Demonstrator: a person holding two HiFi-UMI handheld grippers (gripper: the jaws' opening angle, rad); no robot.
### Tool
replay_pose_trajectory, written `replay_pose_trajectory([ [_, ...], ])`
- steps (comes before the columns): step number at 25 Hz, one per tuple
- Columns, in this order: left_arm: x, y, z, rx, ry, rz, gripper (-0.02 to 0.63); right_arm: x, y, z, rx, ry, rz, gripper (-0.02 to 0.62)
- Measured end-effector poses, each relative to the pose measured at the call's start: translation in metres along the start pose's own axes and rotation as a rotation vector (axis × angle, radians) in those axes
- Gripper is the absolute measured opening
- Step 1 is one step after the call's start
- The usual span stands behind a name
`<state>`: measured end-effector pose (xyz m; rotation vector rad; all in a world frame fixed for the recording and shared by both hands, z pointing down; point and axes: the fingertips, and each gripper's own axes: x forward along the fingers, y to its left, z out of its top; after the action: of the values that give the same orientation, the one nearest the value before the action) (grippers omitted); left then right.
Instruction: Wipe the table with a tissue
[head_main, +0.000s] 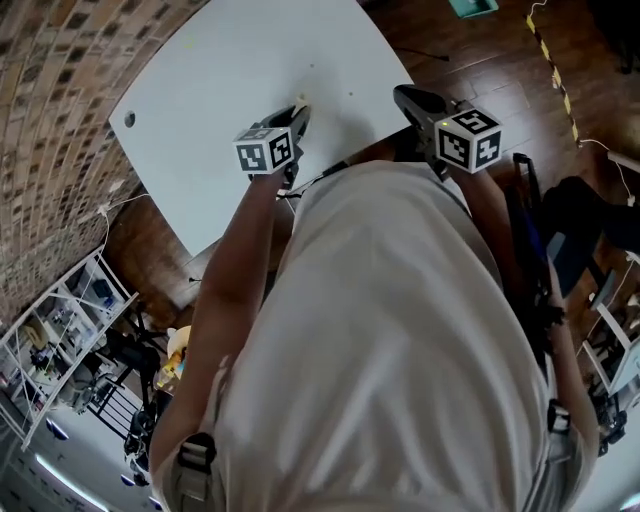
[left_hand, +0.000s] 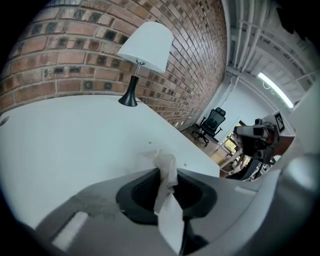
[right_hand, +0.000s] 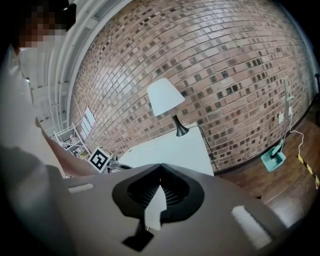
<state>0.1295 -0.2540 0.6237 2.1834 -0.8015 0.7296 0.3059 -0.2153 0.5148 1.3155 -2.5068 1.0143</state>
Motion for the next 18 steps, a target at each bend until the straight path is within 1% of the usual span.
replay_pose_trajectory([
  [4,0.016,0.015,0.028,-0.035,-0.024,0.044,0.071,-0.012,-0.019,0.004,0.032,-0.020,-0.017,0.008],
  [7,0.030,0.030,0.042,0.003,-0.010,0.101,0.071,-0.027,-0.036,0.003,0.066,-0.045,-0.053,0.008],
  [11,0.037,0.055,0.061,0.016,-0.018,0.179,0.071,-0.041,-0.051,-0.003,0.113,-0.063,-0.093,0.008],
  [14,0.045,0.065,0.073,0.071,-0.002,0.204,0.071,-0.055,-0.060,-0.012,0.163,-0.081,-0.138,0.008],
  [18,0.060,0.066,0.084,0.146,0.016,0.201,0.069,-0.078,-0.072,-0.024,0.215,-0.114,-0.208,0.008],
])
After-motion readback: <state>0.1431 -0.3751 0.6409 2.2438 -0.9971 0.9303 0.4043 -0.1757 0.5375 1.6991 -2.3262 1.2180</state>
